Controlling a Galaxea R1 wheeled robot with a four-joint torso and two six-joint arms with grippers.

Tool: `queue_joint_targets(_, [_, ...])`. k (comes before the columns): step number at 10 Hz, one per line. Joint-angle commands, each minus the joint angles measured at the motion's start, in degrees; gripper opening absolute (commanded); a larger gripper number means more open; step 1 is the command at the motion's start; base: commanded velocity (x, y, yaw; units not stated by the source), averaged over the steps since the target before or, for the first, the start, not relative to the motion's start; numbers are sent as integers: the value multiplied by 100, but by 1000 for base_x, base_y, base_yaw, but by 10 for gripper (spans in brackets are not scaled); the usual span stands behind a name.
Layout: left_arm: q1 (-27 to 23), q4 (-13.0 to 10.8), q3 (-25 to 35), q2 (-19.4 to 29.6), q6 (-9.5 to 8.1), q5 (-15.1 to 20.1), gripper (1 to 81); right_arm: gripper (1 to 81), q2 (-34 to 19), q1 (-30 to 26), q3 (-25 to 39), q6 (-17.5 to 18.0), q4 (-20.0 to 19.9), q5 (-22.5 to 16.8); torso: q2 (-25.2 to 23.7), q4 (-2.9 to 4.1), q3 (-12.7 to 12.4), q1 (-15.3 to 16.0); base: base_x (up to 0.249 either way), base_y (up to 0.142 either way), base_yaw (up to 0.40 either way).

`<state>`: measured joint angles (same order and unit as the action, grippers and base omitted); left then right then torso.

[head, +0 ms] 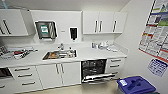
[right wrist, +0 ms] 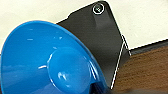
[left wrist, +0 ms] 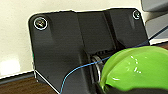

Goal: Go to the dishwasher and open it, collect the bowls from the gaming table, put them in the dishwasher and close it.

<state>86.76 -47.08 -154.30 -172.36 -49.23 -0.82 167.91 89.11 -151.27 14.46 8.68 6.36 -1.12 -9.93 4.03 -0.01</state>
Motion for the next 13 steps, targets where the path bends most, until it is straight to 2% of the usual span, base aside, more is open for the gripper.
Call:
queue_joint_targets(1, [-234, -29, 13, -9, 45, 249, 10, 10, -45, -231, -24, -13, 37, -250, 0, 0, 0, 1, 193, -77, 0])
queue_joint_targets(13, [-234, -12, 13, -9, 45, 249, 10, 10, 8, -249, -50, -4, 37, -250, 0, 0, 2, 1, 193, -89, 0])
